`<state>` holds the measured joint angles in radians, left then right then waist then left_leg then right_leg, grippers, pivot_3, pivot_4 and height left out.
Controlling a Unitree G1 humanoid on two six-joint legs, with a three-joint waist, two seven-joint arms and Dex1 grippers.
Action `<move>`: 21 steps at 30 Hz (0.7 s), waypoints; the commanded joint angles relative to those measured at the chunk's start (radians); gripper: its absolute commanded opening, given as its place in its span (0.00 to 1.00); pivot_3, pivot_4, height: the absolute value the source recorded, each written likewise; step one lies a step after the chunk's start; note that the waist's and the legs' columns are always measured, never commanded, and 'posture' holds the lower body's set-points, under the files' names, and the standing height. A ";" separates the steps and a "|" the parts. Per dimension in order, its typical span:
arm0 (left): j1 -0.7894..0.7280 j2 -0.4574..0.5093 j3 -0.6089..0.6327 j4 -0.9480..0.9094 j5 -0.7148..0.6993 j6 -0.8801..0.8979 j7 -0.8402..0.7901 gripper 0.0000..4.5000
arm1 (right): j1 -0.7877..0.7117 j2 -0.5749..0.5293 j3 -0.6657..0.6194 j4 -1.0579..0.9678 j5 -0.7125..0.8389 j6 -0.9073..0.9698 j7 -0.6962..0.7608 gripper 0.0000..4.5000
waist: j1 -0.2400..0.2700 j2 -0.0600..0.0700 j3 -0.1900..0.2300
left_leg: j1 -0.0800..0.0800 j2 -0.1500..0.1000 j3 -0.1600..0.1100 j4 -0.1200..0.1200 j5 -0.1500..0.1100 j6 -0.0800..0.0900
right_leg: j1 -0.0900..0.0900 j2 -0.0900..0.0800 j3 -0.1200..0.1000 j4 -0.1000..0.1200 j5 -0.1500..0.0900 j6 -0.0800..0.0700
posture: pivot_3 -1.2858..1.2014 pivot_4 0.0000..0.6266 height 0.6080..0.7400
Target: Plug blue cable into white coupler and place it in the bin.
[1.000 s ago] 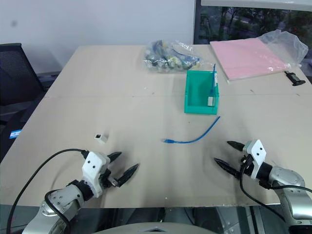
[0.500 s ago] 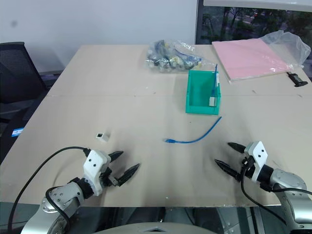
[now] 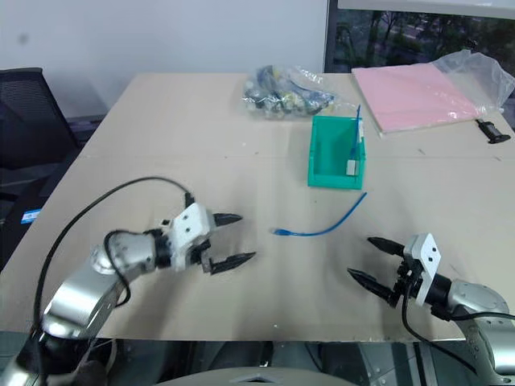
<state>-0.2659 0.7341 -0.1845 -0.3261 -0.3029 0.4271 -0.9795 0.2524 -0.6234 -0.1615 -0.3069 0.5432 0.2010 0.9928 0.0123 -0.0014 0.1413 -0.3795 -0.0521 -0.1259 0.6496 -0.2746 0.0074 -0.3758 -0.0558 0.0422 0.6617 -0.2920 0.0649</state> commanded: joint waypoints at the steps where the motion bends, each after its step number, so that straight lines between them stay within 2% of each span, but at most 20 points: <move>1: -0.129 -0.009 -0.090 0.148 0.061 -0.057 -0.107 1.00 | -0.008 0.008 0.005 -0.053 0.008 0.008 -0.020 0.99 | -0.002 -0.001 0.001 | 0.000 0.000 0.000 0.000 0.000 0.000 | 0.000 0.001 0.000 0.000 0.000 0.000 | 0.52 0.24 1.00; 8: -0.379 -0.092 -0.230 0.549 0.189 -0.289 -0.301 1.00 | 0.015 0.026 0.013 -0.075 -0.015 0.001 -0.051 0.99 | -0.021 -0.005 0.004 | -0.003 0.000 0.000 0.000 0.003 -0.004 | -0.003 0.002 0.001 0.000 0.000 0.000 | 0.52 0.24 1.00; 17: -0.467 -0.169 -0.277 0.779 0.282 -0.484 -0.400 1.00 | 0.065 0.004 -0.002 -0.148 0.024 0.004 -0.026 0.99 | -0.026 -0.007 0.006 | -0.002 0.000 -0.001 0.003 0.001 -0.001 | -0.002 0.002 0.000 0.002 0.000 0.001 | 0.52 0.24 1.00; 18: -0.468 -0.174 -0.274 0.787 0.281 -0.489 -0.411 0.88 | 0.066 -0.002 0.003 -0.153 0.021 0.001 -0.019 1.00 | -0.025 -0.007 0.006 | -0.002 0.000 -0.001 0.003 0.001 -0.001 | -0.002 0.002 0.000 0.002 0.000 0.001 | 0.52 0.24 1.00; 19: -0.469 -0.179 -0.271 0.796 0.282 -0.495 -0.418 0.83 | 0.065 -0.007 0.006 -0.159 0.023 0.000 -0.013 1.00 | -0.025 -0.007 0.005 | -0.002 0.000 -0.001 0.003 0.001 0.000 | -0.002 0.002 0.000 0.002 0.000 0.001 | 0.52 0.24 1.00; 21: -0.472 -0.186 -0.268 0.814 0.289 -0.511 -0.426 0.65 | 0.061 -0.011 0.011 -0.171 0.032 0.003 -0.010 1.00 | -0.025 -0.007 0.005 | -0.002 0.000 -0.001 0.004 0.000 0.000 | -0.001 0.002 -0.001 0.002 0.000 0.001 | 0.52 0.24 1.00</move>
<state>-0.7397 0.5497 -0.4403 0.4654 -0.0406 -0.0709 -1.3902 0.3170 -0.6245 -0.1388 -0.4293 0.5563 0.2137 0.9726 -0.0127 -0.0085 0.1468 -0.3811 -0.0518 -0.1273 0.6537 -0.2742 0.0073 -0.3768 -0.0541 0.0416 0.6643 -0.2920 0.0655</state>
